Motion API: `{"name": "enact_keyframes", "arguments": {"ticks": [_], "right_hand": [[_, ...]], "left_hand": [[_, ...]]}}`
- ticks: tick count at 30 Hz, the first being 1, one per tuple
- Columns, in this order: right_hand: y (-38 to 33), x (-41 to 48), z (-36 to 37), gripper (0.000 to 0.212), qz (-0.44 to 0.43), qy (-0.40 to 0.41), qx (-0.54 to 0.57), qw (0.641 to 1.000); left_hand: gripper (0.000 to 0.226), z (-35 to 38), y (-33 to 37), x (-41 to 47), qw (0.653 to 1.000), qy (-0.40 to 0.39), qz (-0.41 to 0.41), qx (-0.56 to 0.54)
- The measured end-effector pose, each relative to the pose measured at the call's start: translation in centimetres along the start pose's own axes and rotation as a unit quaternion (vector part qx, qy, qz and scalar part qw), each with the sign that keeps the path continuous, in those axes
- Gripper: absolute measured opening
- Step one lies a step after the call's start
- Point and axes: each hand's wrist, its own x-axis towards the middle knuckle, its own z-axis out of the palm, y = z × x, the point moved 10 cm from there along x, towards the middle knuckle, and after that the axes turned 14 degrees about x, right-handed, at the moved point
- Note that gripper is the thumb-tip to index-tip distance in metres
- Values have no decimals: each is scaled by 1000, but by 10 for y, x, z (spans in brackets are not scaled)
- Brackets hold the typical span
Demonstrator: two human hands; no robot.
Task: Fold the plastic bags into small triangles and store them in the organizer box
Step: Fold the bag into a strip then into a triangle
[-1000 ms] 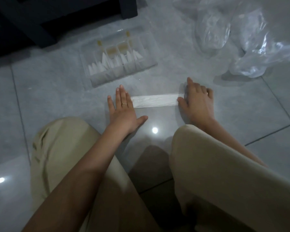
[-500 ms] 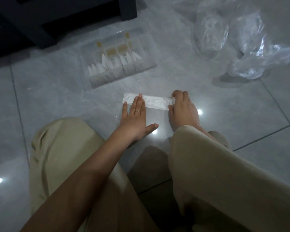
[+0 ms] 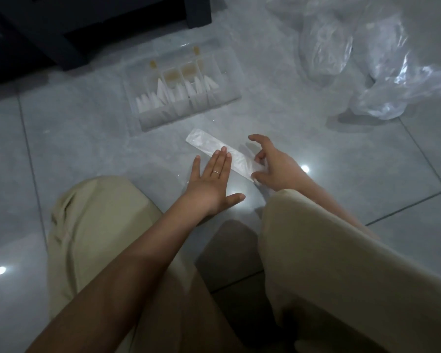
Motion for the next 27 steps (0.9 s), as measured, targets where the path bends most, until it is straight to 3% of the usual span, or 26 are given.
{"name": "enact_keyframes", "arguments": {"ticks": [7, 16, 23, 27], "right_hand": [[0, 5, -1, 52, -56, -176, 34, 982], [1, 5, -3, 55, -28, -246, 6, 969], [15, 10, -9, 23, -6, -205, 4, 979], [25, 14, -12, 11, 27, -137, 12, 990]], "left_hand": [[92, 2, -1, 2, 1000, 10, 5, 5], [91, 3, -2, 2, 1000, 11, 1, -7], [91, 3, -2, 2, 1000, 16, 6, -1], [90, 1, -3, 2, 1000, 29, 10, 1]]}}
